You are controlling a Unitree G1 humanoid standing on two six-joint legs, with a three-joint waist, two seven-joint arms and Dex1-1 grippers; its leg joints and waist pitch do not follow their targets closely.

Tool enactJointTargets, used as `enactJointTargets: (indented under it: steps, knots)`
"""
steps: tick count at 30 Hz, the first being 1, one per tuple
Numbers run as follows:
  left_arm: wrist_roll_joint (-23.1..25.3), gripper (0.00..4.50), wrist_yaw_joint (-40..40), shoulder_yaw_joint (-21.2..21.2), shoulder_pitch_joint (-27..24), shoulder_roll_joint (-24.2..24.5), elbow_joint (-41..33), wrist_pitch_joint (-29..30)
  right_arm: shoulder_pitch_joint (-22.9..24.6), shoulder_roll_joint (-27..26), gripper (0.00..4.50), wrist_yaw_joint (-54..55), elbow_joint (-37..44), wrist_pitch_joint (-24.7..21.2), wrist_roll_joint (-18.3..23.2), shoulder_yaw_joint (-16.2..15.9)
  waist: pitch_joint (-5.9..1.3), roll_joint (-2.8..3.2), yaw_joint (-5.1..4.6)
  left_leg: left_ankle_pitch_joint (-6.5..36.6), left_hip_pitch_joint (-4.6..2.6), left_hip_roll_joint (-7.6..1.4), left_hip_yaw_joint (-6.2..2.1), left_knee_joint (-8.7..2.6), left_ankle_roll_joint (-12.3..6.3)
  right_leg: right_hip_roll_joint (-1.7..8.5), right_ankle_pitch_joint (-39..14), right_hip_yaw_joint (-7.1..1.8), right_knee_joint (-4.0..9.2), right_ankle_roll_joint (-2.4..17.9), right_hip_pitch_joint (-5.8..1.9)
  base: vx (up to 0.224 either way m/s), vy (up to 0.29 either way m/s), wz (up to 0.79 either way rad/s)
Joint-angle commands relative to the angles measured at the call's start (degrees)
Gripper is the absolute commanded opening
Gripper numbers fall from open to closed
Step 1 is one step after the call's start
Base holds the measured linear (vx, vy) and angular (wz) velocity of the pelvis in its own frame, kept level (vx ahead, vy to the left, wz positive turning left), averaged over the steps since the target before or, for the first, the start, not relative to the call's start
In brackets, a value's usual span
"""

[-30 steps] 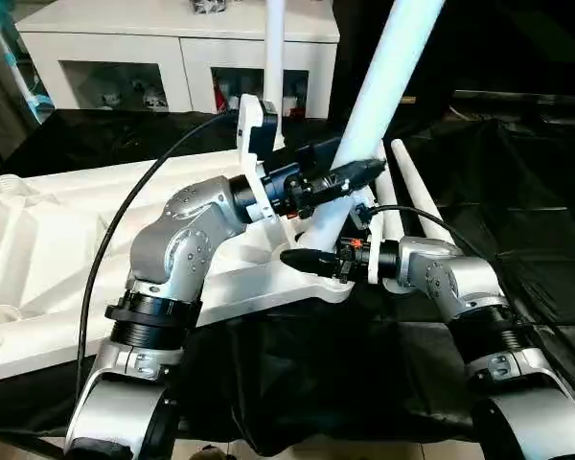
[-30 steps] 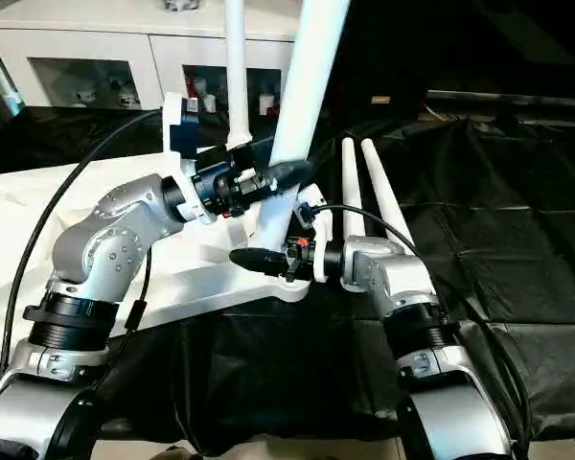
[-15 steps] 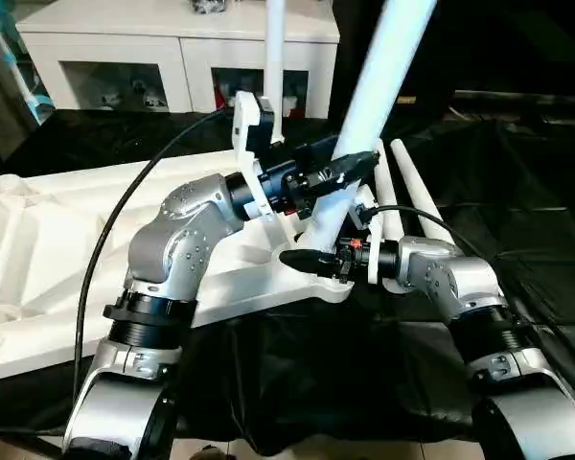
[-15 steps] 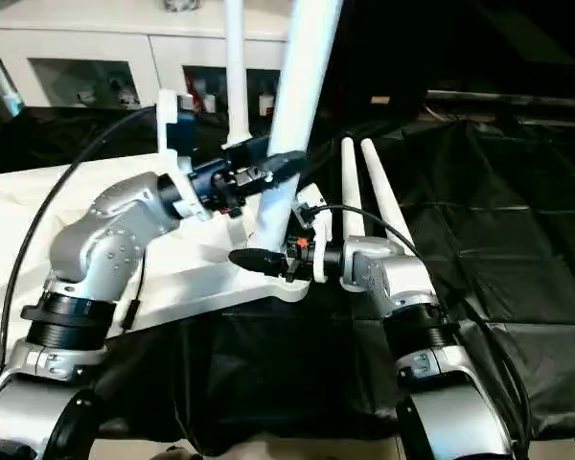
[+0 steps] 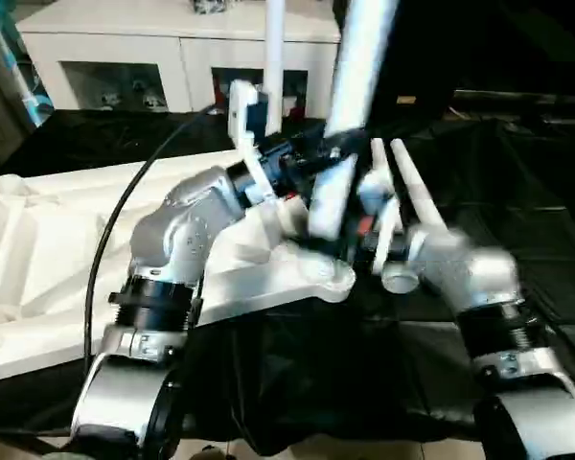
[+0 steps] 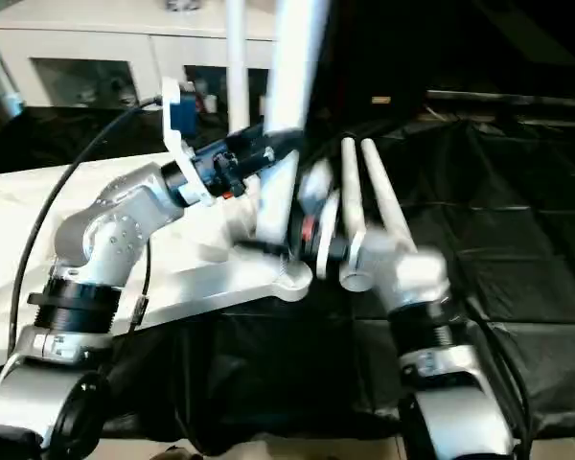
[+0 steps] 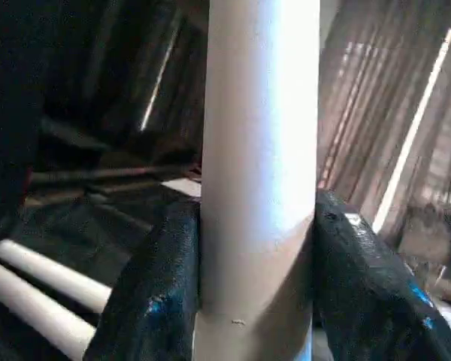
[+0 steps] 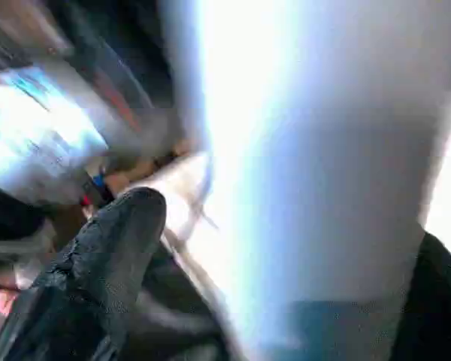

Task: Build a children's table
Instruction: Insert table leg to table base

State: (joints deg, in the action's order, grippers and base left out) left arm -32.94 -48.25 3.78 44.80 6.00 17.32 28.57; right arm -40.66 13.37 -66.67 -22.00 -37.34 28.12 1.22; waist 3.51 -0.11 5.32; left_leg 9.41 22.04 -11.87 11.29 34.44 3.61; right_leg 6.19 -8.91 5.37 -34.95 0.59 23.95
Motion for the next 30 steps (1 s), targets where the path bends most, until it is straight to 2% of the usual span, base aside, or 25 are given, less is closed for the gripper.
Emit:
enactJointTargets:
  steps: [1,3,6,7,12,20,23,24,26,27,28,30]
  knots:
    - [-1.73,1.82,0.81,1.46,0.92,-0.08,-0.19,1.07,-0.58,0.39,4.29,-0.91,1.71,-2.96,3.37,1.80,-4.51,-0.27,0.43,12.07,-0.98,-1.18,-0.60,-3.92,-1.11,1.98,-15.20,-2.39,4.14,10.66,-3.38,0.000,0.000,0.00]
    - [-2.88,1.82,2.07,2.75,1.67,-0.32,0.42,2.62,-1.54,0.71,4.29,-0.28,1.80,-4.86,5.00,3.33,-4.72,-0.15,0.54,11.40,-0.98,-1.17,-0.59,-3.81,-1.11,2.01,-13.69,-2.32,3.89,11.46,-3.46,0.000,0.000,0.00]
    - [-3.77,1.82,3.40,4.04,2.51,-0.59,1.46,3.56,-2.35,1.10,4.29,0.87,1.68,-5.97,6.07,4.78,-4.64,-0.18,0.71,11.74,-0.96,-1.10,-0.57,-3.84,-0.82,2.00,-13.91,-2.27,4.01,11.62,-3.43,0.000,0.000,0.00]
    - [-4.11,1.82,3.90,4.66,2.84,-0.76,1.94,3.78,-2.35,1.50,4.29,1.24,1.74,-5.83,5.65,4.68,-4.66,-0.07,0.73,11.96,-1.04,-1.07,-0.58,-3.83,-0.65,2.03,-14.31,-2.27,4.06,11.39,-3.43,0.000,0.000,0.00]
    - [-5.66,1.82,6.10,6.62,3.90,-1.01,3.53,4.85,-2.88,3.17,4.29,4.21,0.47,-5.44,2.71,3.53,-4.56,-0.33,0.77,12.19,-1.02,-0.92,-0.65,-3.86,0.09,2.10,-16.25,-2.30,4.35,9.72,-3.48,0.000,0.000,0.00]
    - [-7.44,1.82,6.83,8.10,4.08,-0.99,3.45,7.04,-5.20,4.38,4.29,8.16,-1.69,-5.96,1.46,3.55,-4.58,-0.29,0.72,11.68,-1.00,-0.94,-0.62,-3.83,0.00,2.05,-15.06,-2.26,4.16,10.32,-3.49,0.000,0.000,0.00]
    - [-6.49,1.82,6.42,7.03,3.71,-0.51,2.89,6.96,-6.57,4.93,4.29,9.08,-1.88,-7.26,1.70,3.82,-4.66,-0.29,0.79,11.11,-0.97,-0.97,-0.64,-3.82,-0.15,2.04,-14.25,-2.27,4.05,10.32,-3.56,0.000,0.000,0.00]
    - [-4.36,1.82,4.96,4.33,3.05,0.08,1.55,5.78,-7.02,5.25,4.29,9.30,-1.76,-9.18,1.15,2.67,-4.66,-0.20,0.82,10.86,-0.99,-1.02,-0.71,-3.88,-0.20,1.97,-13.60,-2.28,4.03,10.42,-3.58,0.000,0.000,0.00]
    - [-3.80,1.82,4.58,3.64,2.91,0.22,1.24,5.45,-7.11,5.32,4.29,9.31,-1.78,-9.62,0.96,2.33,-4.64,-0.25,0.83,11.16,-1.01,-1.04,-0.62,-3.88,-0.11,1.94,-13.56,-2.31,3.98,10.25,-3.53,0.000,0.000,0.00]
    - [-2.69,1.82,4.21,2.49,2.76,0.47,0.83,5.08,-7.32,5.65,4.29,9.83,-1.96,-10.94,0.25,1.20,-4.67,-0.23,0.92,10.94,-0.99,-1.05,-0.64,-3.85,0.01,2.05,-13.45,-2.31,3.94,10.38,-3.61,0.000,0.000,0.00]
    - [-1.67,1.82,3.83,1.44,2.70,0.62,0.63,4.67,-7.53,5.86,4.29,10.03,-2.27,-11.66,-0.29,0.30,-4.67,-0.47,0.87,10.59,-0.93,-1.05,-0.61,-3.85,-0.04,1.98,-13.19,-2.33,3.96,10.35,-3.63,0.000,0.000,0.00]
    - [-0.85,1.82,3.56,0.54,2.89,0.49,0.58,4.38,-7.87,6.13,4.29,9.64,-2.66,-12.49,-0.63,-0.85,-4.64,-0.32,0.99,10.96,-0.97,-1.06,-0.56,-3.83,0.22,2.09,-13.58,-2.38,3.99,10.28,-3.59,0.000,0.000,0.00]
